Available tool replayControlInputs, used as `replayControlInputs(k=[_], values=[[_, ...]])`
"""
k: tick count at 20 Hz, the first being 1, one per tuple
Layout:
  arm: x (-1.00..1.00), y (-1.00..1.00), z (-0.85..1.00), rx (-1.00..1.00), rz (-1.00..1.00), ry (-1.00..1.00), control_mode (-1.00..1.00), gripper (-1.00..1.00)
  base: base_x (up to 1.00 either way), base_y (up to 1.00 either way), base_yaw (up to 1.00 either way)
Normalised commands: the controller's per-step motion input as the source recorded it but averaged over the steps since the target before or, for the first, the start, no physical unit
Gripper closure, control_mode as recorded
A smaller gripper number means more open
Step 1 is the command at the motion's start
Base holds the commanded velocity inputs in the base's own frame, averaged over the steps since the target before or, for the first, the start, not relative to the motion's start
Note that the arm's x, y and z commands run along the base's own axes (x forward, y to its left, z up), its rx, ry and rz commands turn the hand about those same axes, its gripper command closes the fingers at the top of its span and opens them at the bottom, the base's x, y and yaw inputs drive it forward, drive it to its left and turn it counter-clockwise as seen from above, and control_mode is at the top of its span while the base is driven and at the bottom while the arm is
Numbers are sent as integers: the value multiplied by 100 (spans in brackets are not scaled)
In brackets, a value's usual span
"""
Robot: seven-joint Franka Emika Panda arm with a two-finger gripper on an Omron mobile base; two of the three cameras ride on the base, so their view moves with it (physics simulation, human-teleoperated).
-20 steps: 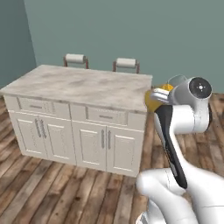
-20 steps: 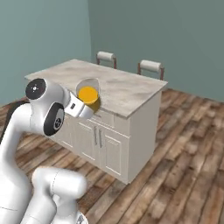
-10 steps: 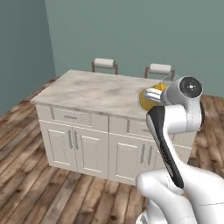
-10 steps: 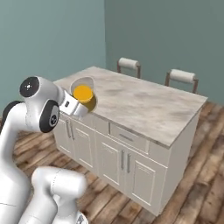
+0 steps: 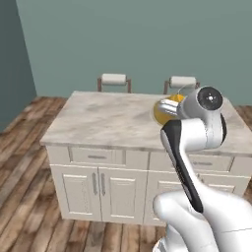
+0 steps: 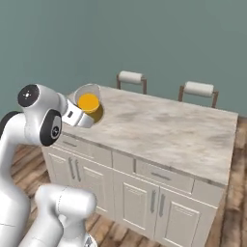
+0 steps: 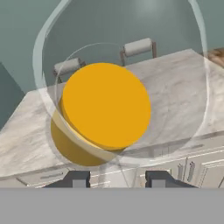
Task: Place the pitcher and cup on the dining counter for serving.
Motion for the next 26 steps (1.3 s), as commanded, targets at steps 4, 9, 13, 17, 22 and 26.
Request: replayControlInputs(k=[4,9,13,17,22,26], values=[[0,0,0,0,0,0,100,100,100,100,-45],[0,0,0,0,0,0,100,100,88,60,-31],[9,-1,0,0,1,1,-100,100,39,-3,-3],[50,-13,-6,-5,23,25,-100,100,0,0,0],[68,-15,-21,-7,45,36,-100,100,0,0,0],[79,-8,-24,-9,58,32,-100,100,0,0,0]])
